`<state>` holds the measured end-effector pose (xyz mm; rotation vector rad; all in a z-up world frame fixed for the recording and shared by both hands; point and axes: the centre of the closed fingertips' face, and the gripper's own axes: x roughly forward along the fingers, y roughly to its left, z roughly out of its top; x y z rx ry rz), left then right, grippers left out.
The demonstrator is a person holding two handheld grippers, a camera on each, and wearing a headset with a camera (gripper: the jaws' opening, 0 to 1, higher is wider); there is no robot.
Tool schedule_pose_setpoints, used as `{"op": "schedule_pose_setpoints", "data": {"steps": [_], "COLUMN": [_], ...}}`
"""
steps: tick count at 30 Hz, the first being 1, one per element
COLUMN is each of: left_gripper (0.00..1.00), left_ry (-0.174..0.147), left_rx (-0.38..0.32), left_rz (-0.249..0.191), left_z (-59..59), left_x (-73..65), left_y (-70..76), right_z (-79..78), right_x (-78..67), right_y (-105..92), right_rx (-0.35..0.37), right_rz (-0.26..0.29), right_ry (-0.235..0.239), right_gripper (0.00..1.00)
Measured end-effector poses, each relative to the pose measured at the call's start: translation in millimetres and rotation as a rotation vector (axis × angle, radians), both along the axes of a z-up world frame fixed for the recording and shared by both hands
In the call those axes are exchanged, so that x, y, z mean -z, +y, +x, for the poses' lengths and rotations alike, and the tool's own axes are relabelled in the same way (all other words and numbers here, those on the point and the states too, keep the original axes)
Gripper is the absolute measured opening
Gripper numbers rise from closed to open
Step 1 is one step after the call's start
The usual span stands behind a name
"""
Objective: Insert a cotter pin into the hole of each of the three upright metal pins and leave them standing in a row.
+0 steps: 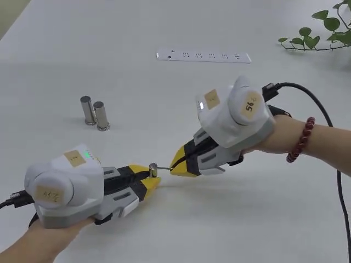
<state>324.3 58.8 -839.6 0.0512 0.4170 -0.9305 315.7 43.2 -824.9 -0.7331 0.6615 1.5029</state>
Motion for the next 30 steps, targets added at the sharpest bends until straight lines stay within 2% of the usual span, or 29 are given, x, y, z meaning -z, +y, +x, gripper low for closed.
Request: {"op": "schedule_pose_setpoints", "data": {"steps": [18,30], "left_gripper": [0.07,0.07], "left_ry": [-0.012,-0.017], "left_rx": [0.007,0.007], "left_rz": [0.009,-0.002], "left_z": [-1.5,-2.0], "left_x": [1.2,0.6], "left_y": [-1.7,-1.8], "right_z": [-1.9,-2.6], "right_x": [-0.2,-0.6], "right_y": [-2.1,-1.8], "right_rx": [-0.033,-0.036], "right_rz": [-0.040,0.024], "right_ry": [-0.006,0.031], "right_gripper": [0.02,0.02]}}
